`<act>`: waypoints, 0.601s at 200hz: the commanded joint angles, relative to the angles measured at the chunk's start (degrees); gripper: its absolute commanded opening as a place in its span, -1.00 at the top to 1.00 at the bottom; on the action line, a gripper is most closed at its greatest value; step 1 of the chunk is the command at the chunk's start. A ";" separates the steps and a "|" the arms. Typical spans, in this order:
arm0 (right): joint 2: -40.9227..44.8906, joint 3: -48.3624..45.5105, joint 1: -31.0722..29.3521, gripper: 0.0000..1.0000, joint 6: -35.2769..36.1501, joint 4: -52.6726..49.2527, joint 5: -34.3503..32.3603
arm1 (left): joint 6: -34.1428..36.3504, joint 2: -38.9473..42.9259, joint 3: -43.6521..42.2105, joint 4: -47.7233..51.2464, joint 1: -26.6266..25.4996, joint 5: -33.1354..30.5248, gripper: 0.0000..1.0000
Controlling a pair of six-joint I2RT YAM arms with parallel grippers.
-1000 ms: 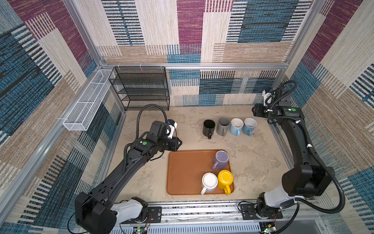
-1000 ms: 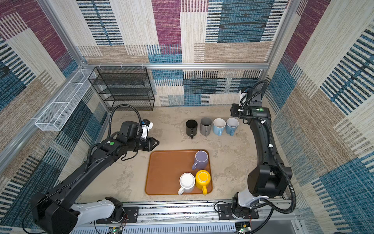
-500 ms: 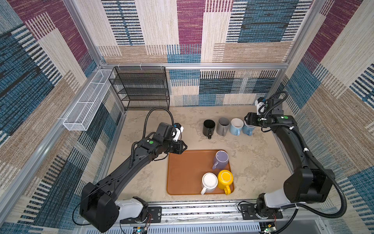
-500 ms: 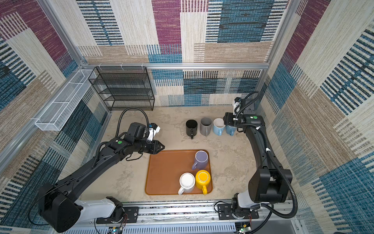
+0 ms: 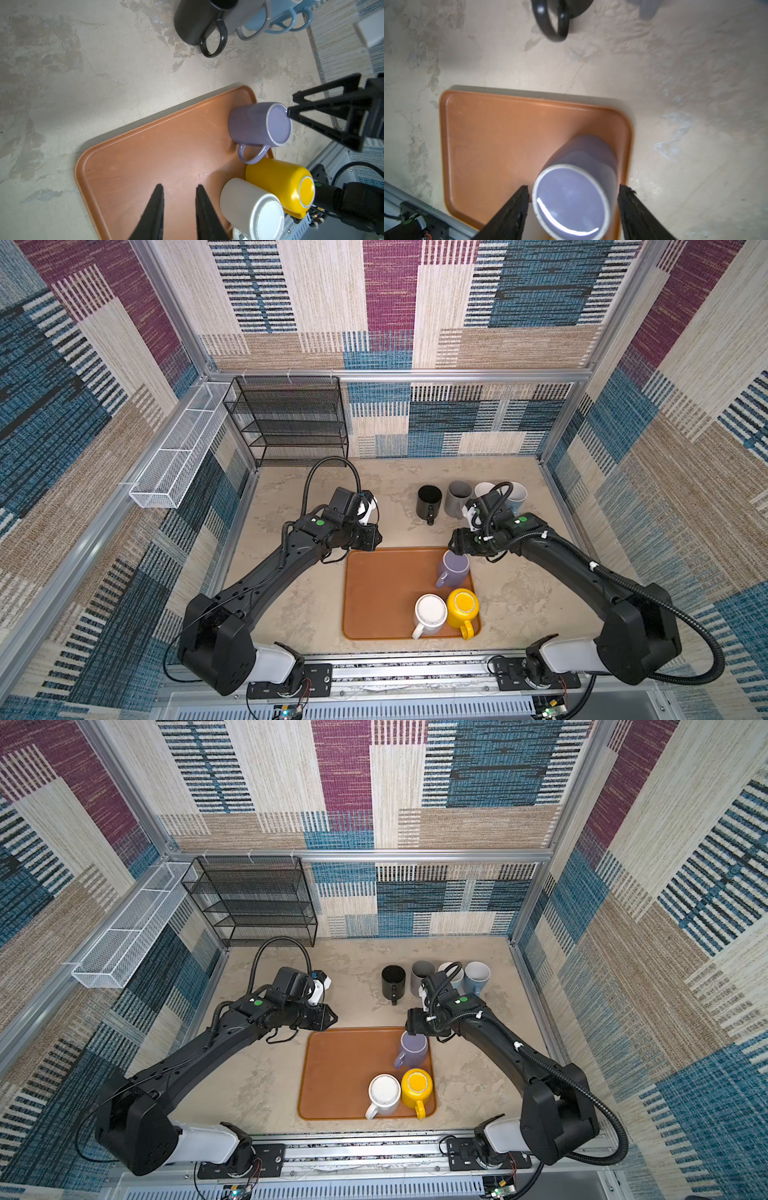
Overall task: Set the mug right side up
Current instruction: 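Move the right gripper over the upside-down lavender mug on the tray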
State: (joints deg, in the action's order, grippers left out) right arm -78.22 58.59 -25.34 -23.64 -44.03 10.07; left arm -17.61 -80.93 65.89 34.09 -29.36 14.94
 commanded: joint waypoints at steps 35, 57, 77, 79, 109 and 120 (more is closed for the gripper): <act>3.11 -2.60 -3.69 -0.60 -8.62 -2.38 -1.98 | 1.36 -1.55 1.41 1.54 0.06 -0.33 0.53; 2.73 -2.43 -4.53 -0.68 -8.96 -3.90 -2.38 | 1.47 -1.44 1.61 1.79 0.02 -0.53 0.54; 2.63 -2.43 -5.56 -0.70 -9.66 -4.17 -2.57 | 1.34 -1.24 1.28 1.50 0.02 -0.35 0.54; 2.61 -2.43 -5.63 -0.70 -9.73 -4.16 -2.50 | 1.28 -1.25 1.27 1.51 0.01 -0.35 0.54; 0.81 -2.51 -6.72 -0.74 -9.91 -4.39 -2.51 | 1.43 -1.02 1.00 1.75 0.07 -0.50 0.55; -0.08 -2.27 -7.15 -0.74 -9.69 -4.65 -2.60 | 1.49 -0.85 0.91 1.94 0.01 -0.74 0.55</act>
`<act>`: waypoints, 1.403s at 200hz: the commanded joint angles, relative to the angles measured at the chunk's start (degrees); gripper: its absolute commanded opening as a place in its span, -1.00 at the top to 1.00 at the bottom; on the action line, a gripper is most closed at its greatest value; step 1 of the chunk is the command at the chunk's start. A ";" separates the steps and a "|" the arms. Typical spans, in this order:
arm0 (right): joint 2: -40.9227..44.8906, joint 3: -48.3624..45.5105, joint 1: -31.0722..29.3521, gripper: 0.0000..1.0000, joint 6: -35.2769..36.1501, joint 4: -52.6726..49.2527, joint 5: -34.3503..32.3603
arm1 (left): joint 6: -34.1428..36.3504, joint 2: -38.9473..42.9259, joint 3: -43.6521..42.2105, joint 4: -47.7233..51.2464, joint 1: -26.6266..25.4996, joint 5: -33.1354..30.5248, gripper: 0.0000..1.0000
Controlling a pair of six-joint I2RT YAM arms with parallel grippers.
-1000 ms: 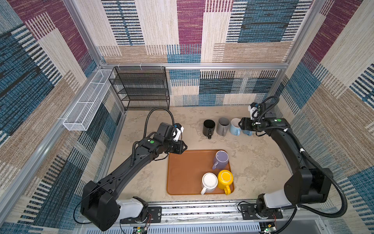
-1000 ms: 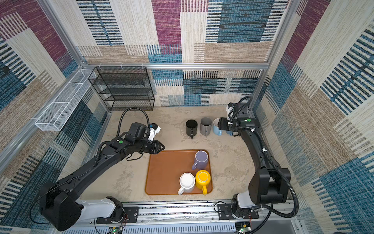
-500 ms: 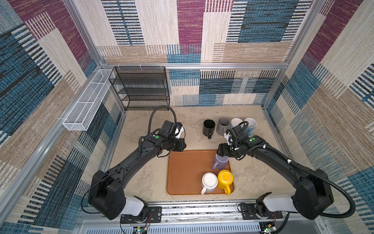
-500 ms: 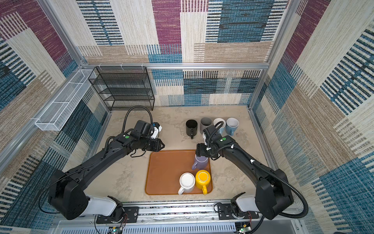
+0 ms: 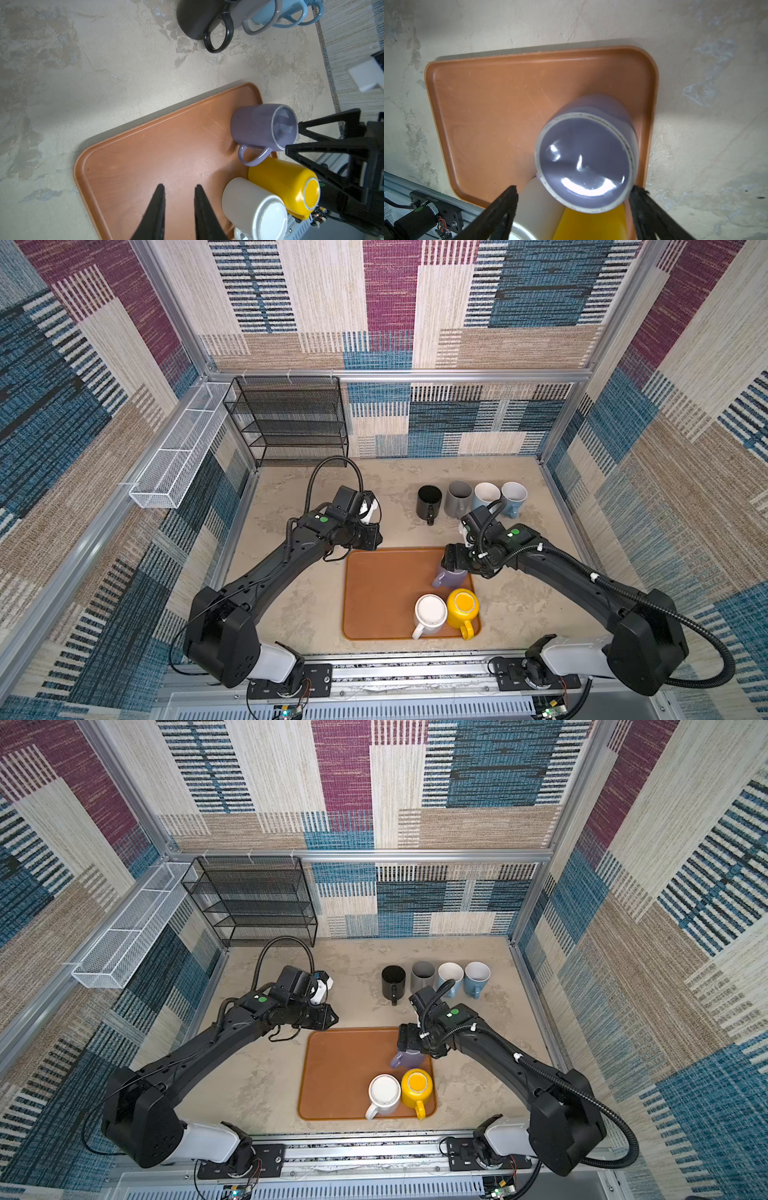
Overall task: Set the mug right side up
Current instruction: 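Move the right gripper over the upside-down lavender mug on the tray, then lower the right gripper onto the lavender mug's base and close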
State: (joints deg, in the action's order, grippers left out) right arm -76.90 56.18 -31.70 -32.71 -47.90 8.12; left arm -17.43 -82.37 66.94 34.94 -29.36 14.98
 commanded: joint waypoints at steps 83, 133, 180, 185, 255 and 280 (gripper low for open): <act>-8.91 4.88 -1.71 -0.58 7.20 3.59 -1.01 | 1.81 3.04 -1.85 2.15 0.02 -3.53 0.57; -14.13 10.47 -2.28 -0.47 18.48 7.00 1.11 | 1.92 4.22 -2.57 2.50 0.09 -4.66 0.58; -19.60 16.90 -2.54 -0.46 23.74 5.81 1.56 | 1.87 5.10 -2.85 3.25 0.10 -5.64 0.58; -19.83 17.23 -2.58 -0.47 23.69 5.67 1.55 | 1.73 5.26 -2.99 3.26 0.10 -5.75 0.58; -21.50 15.79 -5.65 -0.52 19.64 4.43 -0.48 | 1.72 4.62 -2.40 3.38 0.11 -5.32 0.58; -20.78 15.02 -5.65 -0.53 19.00 3.37 -1.67 | 1.74 4.33 -2.07 3.43 0.10 -5.16 0.58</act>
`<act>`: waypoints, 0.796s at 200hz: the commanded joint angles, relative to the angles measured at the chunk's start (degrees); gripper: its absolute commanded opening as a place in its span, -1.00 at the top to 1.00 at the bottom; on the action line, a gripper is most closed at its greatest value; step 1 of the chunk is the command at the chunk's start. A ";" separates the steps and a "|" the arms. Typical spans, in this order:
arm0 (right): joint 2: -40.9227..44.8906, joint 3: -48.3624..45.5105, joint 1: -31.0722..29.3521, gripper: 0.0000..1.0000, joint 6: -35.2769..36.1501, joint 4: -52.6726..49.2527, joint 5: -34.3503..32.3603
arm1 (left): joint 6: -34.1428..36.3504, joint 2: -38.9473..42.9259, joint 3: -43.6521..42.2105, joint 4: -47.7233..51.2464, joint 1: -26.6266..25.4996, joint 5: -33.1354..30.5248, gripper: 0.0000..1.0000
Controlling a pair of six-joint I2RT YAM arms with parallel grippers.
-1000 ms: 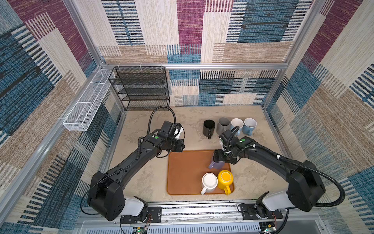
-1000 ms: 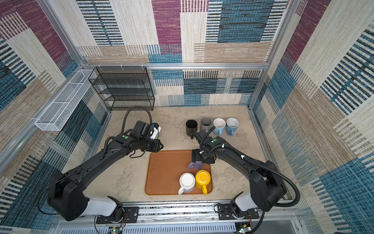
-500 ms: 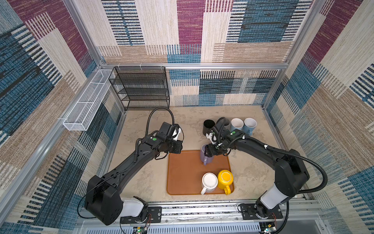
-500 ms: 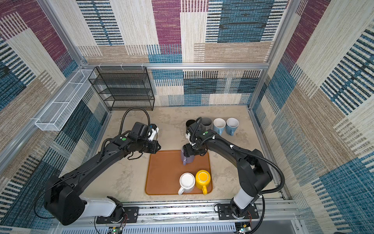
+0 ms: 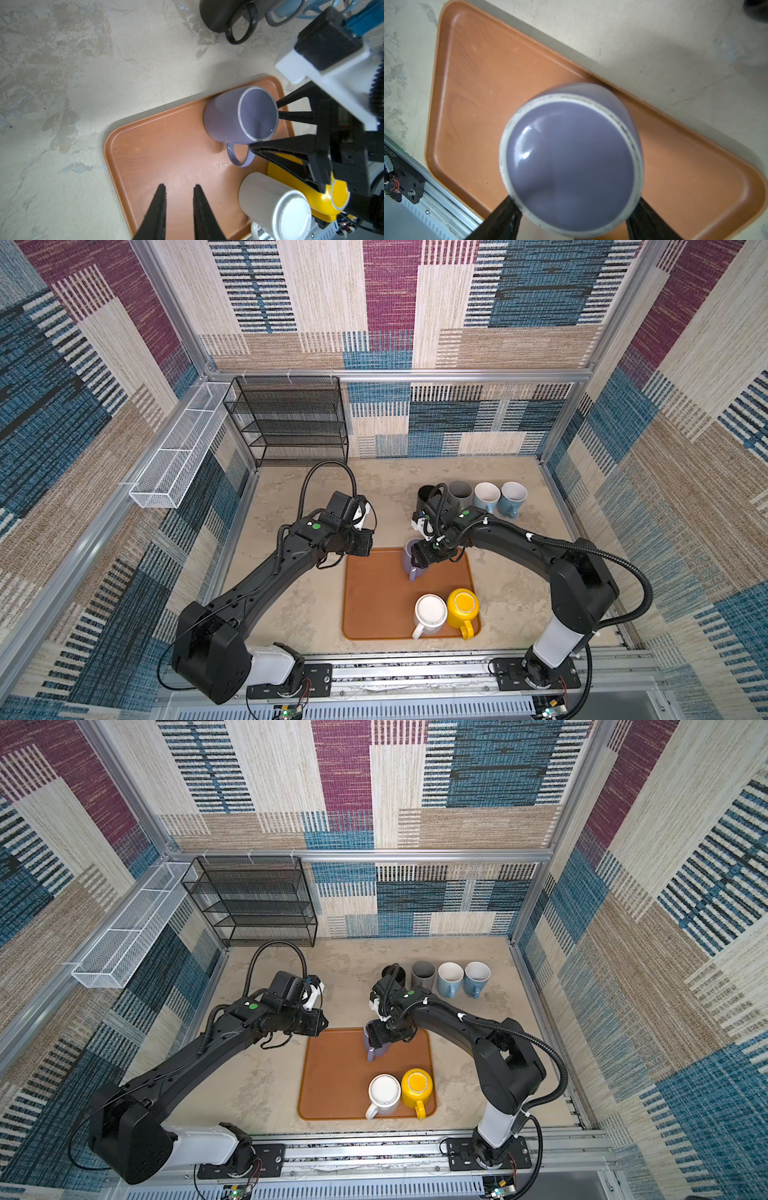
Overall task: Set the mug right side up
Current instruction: 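Lower the right gripper onto the lavender mug's base and close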
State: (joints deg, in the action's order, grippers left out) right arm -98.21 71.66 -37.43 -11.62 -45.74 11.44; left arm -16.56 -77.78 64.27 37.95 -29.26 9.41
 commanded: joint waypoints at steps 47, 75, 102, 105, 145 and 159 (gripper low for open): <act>0.05 0.30 -0.48 -0.64 -5.18 0.30 -4.39 | 0.75 -0.38 0.86 0.43 0.05 0.51 0.58; -0.71 0.63 -1.14 -0.69 -5.75 -0.67 -5.89 | 0.84 -0.21 0.86 0.61 0.02 0.61 0.58; -1.94 2.30 -2.23 -0.75 -6.26 -1.55 -6.30 | 0.96 -0.22 1.03 0.89 0.03 0.36 0.58; -2.16 2.54 -2.48 -0.76 -6.47 -1.67 -6.53 | 0.97 -0.26 1.03 0.96 -0.01 0.35 0.58; -4.00 4.54 -3.69 -0.80 -7.97 -5.08 -12.36 | 0.92 -0.32 1.31 0.97 0.01 0.45 0.58; -3.84 4.53 -3.70 -0.81 -7.53 -6.55 -14.46 | 1.13 -0.43 1.58 1.10 -0.01 0.35 0.58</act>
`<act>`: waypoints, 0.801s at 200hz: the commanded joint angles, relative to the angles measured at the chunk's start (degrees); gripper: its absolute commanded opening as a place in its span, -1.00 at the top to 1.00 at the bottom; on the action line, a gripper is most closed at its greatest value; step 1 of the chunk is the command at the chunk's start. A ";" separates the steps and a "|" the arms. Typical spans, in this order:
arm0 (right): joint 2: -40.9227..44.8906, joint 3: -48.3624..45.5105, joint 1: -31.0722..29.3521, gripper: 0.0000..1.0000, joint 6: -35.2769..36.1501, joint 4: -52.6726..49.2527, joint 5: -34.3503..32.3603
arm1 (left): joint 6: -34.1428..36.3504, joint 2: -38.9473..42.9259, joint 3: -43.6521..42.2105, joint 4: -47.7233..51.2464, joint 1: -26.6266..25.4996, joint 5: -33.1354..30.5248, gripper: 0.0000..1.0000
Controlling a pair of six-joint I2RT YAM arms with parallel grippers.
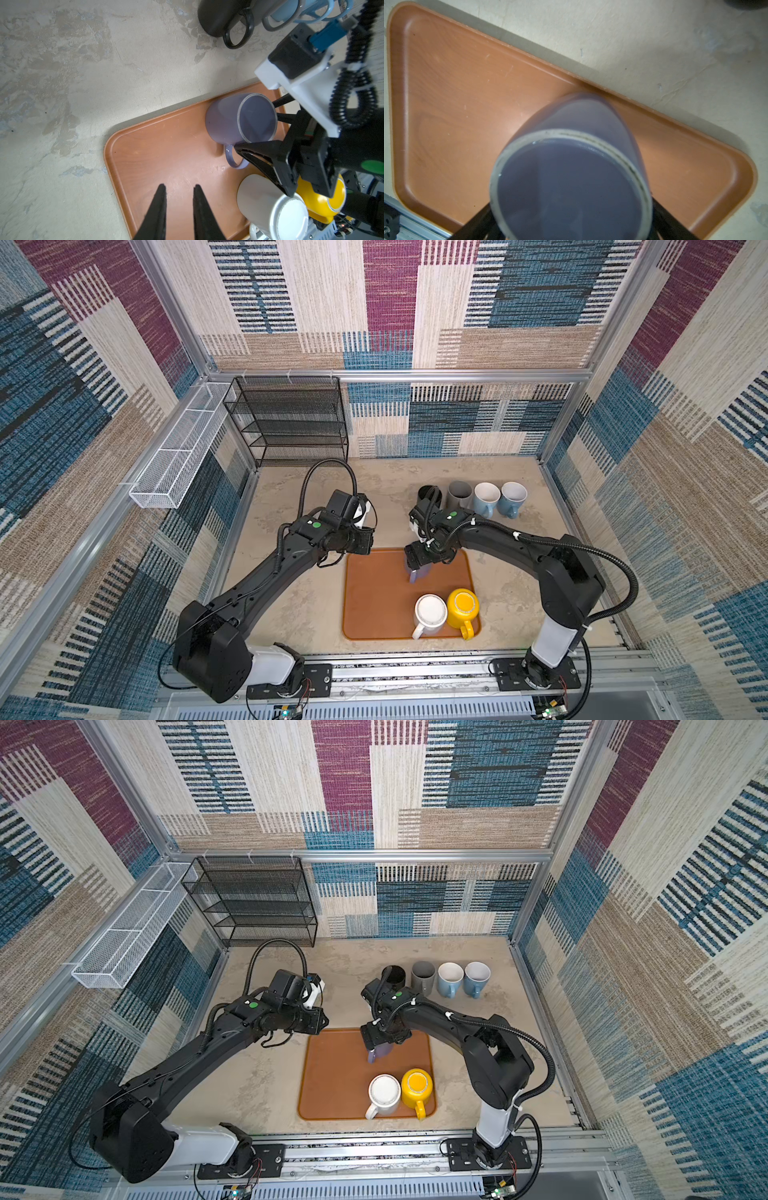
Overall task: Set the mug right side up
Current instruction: 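Lower the right gripper onto the lavender mug's base and close, then lift the lavender mug off the tray with the right gripper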
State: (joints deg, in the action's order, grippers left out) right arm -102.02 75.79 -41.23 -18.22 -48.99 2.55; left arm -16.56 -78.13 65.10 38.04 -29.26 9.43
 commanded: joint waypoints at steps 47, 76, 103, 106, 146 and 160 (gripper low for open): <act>1.68 -0.67 0.10 -0.89 0.03 -6.03 -9.59 | 0.99 -0.93 1.42 1.07 0.01 0.75 0.58; 2.94 -2.00 0.10 -0.92 -0.27 -5.74 -9.75 | 0.91 -1.08 1.74 1.07 -0.01 0.94 0.58; 2.57 -2.48 0.10 -0.98 -0.29 -5.91 -9.59 | 1.25 -0.89 1.89 1.44 -0.01 0.83 0.58; 2.54 -2.49 0.10 -0.98 -0.28 -5.95 -9.58 | 1.18 -0.85 1.95 1.44 -0.01 0.78 0.58; 4.35 -3.56 0.11 -0.80 -0.15 -6.21 -8.77 | 1.42 -0.75 1.93 1.68 -0.01 0.37 0.58; 5.13 -4.11 0.19 -0.53 -0.16 -6.25 -8.54 | 1.22 -0.99 2.04 1.60 0.00 0.57 0.58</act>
State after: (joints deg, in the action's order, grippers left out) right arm -98.26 72.23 -41.12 -18.04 -54.87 -6.00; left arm -16.38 -79.07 66.54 39.16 -29.26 9.78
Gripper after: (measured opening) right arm 0.854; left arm 0.209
